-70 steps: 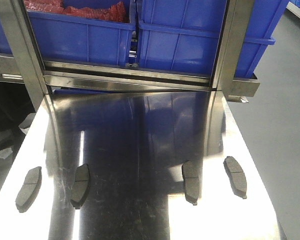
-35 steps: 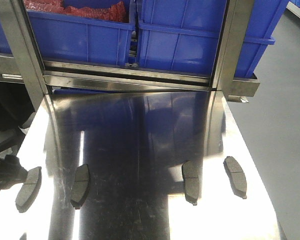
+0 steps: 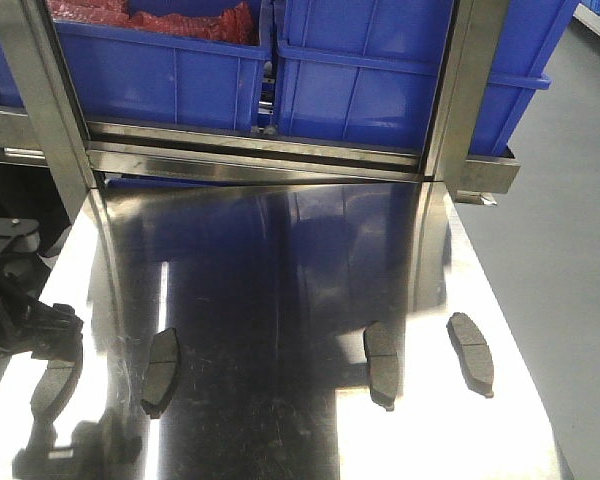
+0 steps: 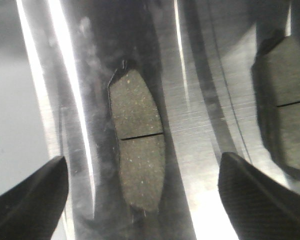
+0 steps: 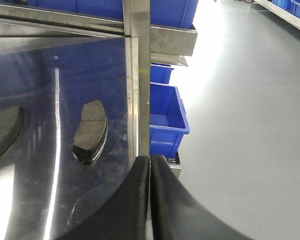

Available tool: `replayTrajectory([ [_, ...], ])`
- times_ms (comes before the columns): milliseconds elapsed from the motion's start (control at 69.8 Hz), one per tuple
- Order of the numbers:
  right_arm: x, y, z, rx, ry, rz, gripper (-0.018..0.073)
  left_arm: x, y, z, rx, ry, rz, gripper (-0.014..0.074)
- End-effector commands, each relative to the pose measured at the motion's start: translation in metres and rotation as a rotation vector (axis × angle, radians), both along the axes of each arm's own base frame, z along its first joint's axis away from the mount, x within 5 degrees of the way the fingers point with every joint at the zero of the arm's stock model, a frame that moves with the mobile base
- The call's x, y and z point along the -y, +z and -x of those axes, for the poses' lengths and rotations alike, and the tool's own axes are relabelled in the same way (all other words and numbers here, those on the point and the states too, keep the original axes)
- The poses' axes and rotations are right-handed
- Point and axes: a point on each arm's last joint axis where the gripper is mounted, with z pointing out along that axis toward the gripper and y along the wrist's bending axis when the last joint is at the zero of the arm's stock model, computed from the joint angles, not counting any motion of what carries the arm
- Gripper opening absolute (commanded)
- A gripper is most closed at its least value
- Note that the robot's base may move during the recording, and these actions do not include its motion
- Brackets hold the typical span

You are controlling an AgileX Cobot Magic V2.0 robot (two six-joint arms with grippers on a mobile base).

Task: Move and align brake pads A on conveyor
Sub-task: 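Lower the left gripper onto the brake pad nearest it and close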

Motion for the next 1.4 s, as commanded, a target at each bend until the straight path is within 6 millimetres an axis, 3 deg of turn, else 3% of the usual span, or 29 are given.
replayTrajectory([
  [0,0.000,0.006,-0.002,0.075,0.000,0.007,-0.0005,0.001,0.002,-0.011,0.043,0.008,0.004,0.0593],
  [158,0.000,0.006,-0.002,0.078,0.000,0.007,-0.0005,0.001,-0.011,-0.019,0.026,0.012,0.001,0.0593],
  [473,0.000,0.006,-0.002,0.078,0.000,0.007,-0.0005,0.001,-0.008,-0.036,0.042,0.016,-0.001,0.0593],
  [874,0.000,0.006,-0.002,0.078,0.000,0.007,-0.0005,0.002,-0.027,-0.038,-0.043,0.063,0.010,0.0593],
  [1146,0.000,0.006,-0.002,0.075,0.000,0.007,-0.0005,0.019,-0.041,-0.037,-0.103,0.007,-0.019,0.0593],
  [1389,0.000,0.006,-0.002,0.075,0.000,0.007,-0.0005,0.021,-0.042,-0.036,-0.124,0.060,-0.014,0.0593],
])
